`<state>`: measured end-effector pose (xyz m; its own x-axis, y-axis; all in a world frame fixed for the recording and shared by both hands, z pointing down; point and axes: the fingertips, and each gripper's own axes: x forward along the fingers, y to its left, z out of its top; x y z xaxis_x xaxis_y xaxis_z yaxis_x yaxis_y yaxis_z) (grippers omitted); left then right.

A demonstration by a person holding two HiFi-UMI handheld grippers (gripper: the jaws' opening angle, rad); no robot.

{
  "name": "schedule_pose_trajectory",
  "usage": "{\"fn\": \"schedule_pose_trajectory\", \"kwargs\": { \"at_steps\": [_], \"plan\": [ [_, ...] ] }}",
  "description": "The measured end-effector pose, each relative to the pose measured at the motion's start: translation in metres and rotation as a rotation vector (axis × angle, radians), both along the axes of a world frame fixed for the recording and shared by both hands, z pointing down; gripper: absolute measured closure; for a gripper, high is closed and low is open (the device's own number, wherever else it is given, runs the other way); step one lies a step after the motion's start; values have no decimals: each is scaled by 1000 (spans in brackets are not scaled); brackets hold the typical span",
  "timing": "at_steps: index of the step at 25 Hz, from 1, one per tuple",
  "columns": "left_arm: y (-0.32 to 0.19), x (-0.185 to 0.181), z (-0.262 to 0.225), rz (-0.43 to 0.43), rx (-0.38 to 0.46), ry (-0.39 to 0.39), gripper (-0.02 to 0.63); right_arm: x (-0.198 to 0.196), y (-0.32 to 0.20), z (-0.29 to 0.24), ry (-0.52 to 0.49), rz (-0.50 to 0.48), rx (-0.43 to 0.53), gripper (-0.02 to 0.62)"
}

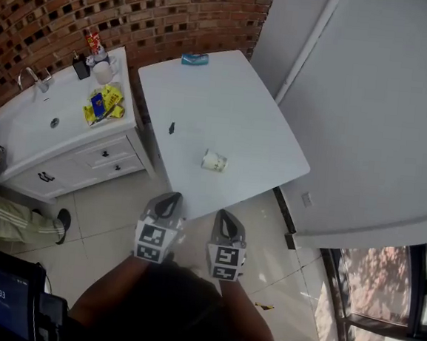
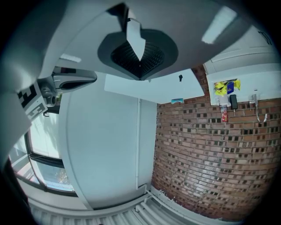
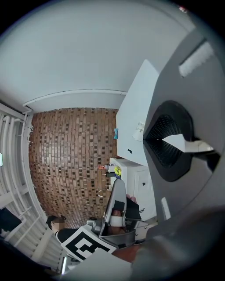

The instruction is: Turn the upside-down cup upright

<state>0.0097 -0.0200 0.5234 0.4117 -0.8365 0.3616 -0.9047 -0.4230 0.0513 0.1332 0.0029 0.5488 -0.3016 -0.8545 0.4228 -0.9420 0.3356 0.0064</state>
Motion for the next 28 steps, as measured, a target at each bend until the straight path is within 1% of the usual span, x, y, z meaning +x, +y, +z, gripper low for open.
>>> {"fn": "schedule_pose_trajectory", "kwargs": {
  "at_steps": [9, 13, 16, 19, 24, 28],
  "plan": [
    [-44, -18, 9, 23, -23, 24, 609, -11, -41, 3, 30, 47, -20, 583],
    [-60, -23, 12, 56, -23, 21, 609, -18, -56, 9, 43, 69, -35, 583],
    [-75, -28, 13, 79, -18, 22, 609, -29, -70, 14, 63, 75, -50, 583],
    [-84, -35, 15, 91, -22, 30, 609, -40, -77, 14, 87, 76, -41, 583],
    [-98, -45, 21, 118, -22, 32, 609, -45, -85, 12, 107, 115, -23, 583],
    [-106, -52, 23, 129, -20, 38, 609, -54, -87, 17, 120, 112, -38, 583]
  ]
}}
